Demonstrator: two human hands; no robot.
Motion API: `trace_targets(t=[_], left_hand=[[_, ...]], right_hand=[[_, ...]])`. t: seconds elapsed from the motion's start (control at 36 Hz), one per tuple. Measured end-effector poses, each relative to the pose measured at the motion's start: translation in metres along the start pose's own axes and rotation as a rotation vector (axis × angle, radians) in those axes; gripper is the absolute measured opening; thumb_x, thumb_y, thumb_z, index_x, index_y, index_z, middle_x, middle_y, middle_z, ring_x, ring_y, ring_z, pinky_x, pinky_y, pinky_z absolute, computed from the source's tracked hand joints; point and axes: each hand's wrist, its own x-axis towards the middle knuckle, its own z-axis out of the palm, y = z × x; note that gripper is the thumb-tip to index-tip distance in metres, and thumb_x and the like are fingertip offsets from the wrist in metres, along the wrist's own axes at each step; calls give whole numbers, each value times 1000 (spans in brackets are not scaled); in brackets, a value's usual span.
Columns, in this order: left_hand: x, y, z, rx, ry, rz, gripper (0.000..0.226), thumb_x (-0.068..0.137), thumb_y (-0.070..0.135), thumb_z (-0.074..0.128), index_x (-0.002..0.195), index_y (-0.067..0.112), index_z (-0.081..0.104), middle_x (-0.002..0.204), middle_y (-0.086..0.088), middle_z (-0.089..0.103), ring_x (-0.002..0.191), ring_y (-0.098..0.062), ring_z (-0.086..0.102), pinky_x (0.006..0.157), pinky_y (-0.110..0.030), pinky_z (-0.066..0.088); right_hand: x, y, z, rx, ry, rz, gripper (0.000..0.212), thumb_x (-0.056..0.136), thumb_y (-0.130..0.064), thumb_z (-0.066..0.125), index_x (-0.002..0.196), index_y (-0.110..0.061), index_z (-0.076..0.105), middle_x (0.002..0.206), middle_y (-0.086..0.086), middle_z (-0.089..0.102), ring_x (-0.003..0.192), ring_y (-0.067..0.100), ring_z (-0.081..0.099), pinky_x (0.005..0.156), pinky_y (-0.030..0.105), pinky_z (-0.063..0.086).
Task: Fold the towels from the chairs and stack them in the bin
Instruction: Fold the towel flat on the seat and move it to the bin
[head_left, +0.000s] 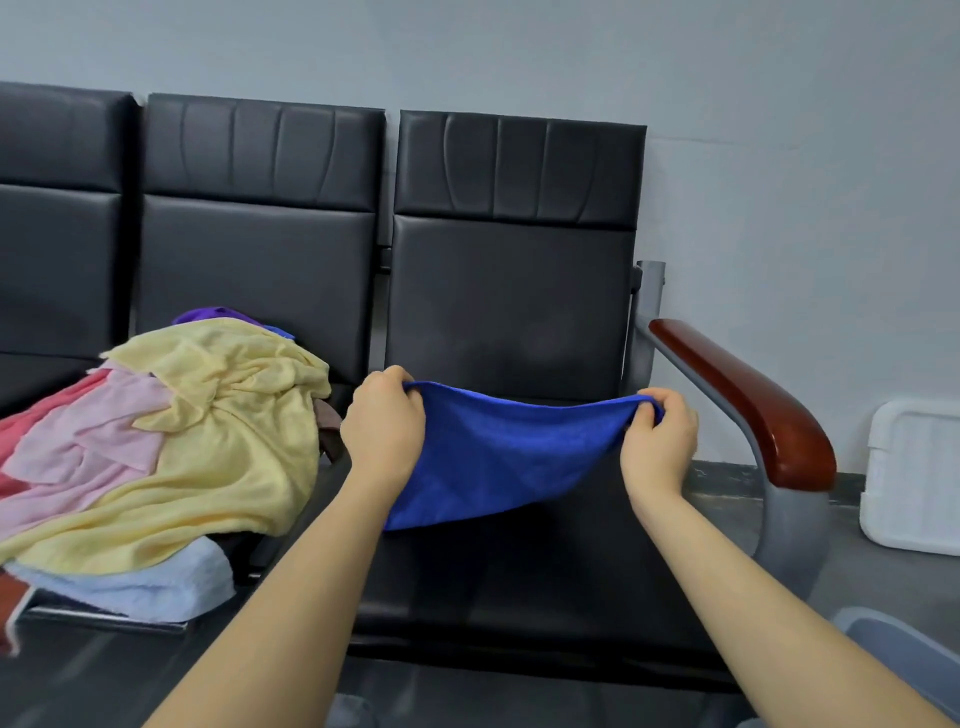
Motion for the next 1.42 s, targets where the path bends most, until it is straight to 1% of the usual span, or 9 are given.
trace_targets(t=[0.11, 0.36, 0.56, 0.67, 0.83, 0.92, 1.03, 1.22, 1.42], left_hand=[[15, 10, 4, -112, 3, -65, 21, 86, 13, 46, 97, 18, 63, 98, 0, 66, 87, -23, 60, 68, -32, 42], [73, 36, 15, -340, -30, -174, 22, 82, 10, 49, 96, 15, 64, 96, -2, 67, 87, -21, 61, 68, -31, 46], [115, 68, 11, -402, -2, -72, 23, 92, 9, 45, 108, 7, 61, 106, -4, 61, 85, -15, 50, 69, -24, 36], [123, 72, 7, -603, 28, -81, 16, 94, 11, 42, 102, 12, 56, 95, 3, 57, 80, -13, 51, 62, -22, 39], [99, 60, 5, -741, 57, -43, 11, 93, 11, 41, 98, 17, 49, 92, 5, 55, 86, -13, 51, 76, -22, 40], [79, 49, 5, -732, 84, -67, 11, 92, 12, 42, 96, 18, 49, 94, 4, 56, 84, -11, 51, 76, -22, 38], [53, 33, 7, -697, 101, -102, 7, 91, 11, 44, 91, 15, 49, 82, 5, 53, 79, -14, 48, 71, -23, 37], [27, 17, 12, -531, 131, -242, 14, 88, 25, 46, 78, 15, 51, 74, 2, 55, 80, -25, 51, 79, -39, 44], [12, 9, 22, -291, -65, -318, 21, 89, 26, 48, 87, 6, 53, 84, -7, 56, 80, -29, 53, 70, -32, 41]], right_hand=[[13, -3, 10, 14, 10, 3, 17, 96, -6, 41, 96, -12, 57, 104, 9, 56, 87, 26, 59, 78, 37, 50], [61, -36, 29, 38, 34, -20, 8, 97, -7, 43, 92, -11, 49, 103, 8, 52, 85, 16, 46, 72, 25, 33], [99, -64, 41, 58, 46, -80, 11, 96, -7, 41, 91, -14, 47, 109, 12, 54, 85, 18, 47, 73, 26, 34], [105, -78, 38, 96, 32, -135, 10, 100, -10, 38, 95, -16, 43, 107, 2, 47, 87, 15, 47, 64, 13, 34], [90, -70, 30, 156, 5, -187, 14, 100, -7, 32, 99, -18, 41, 105, 0, 48, 90, 13, 48, 67, 13, 38], [78, -60, 20, 156, -3, -167, 15, 99, -5, 31, 99, -16, 41, 105, 3, 49, 91, 16, 49, 74, 20, 39], [60, -50, 6, 114, 12, -138, 15, 98, -2, 34, 94, -14, 43, 103, 3, 47, 92, 16, 46, 69, 8, 37], [37, -34, -8, -67, 54, -44, 18, 89, 0, 37, 88, -15, 48, 95, 0, 52, 91, 16, 36, 94, 33, 28], [30, -3, -9, -347, -66, 57, 15, 93, -12, 40, 84, -15, 52, 85, 1, 52, 105, 29, 44, 88, 34, 25]])
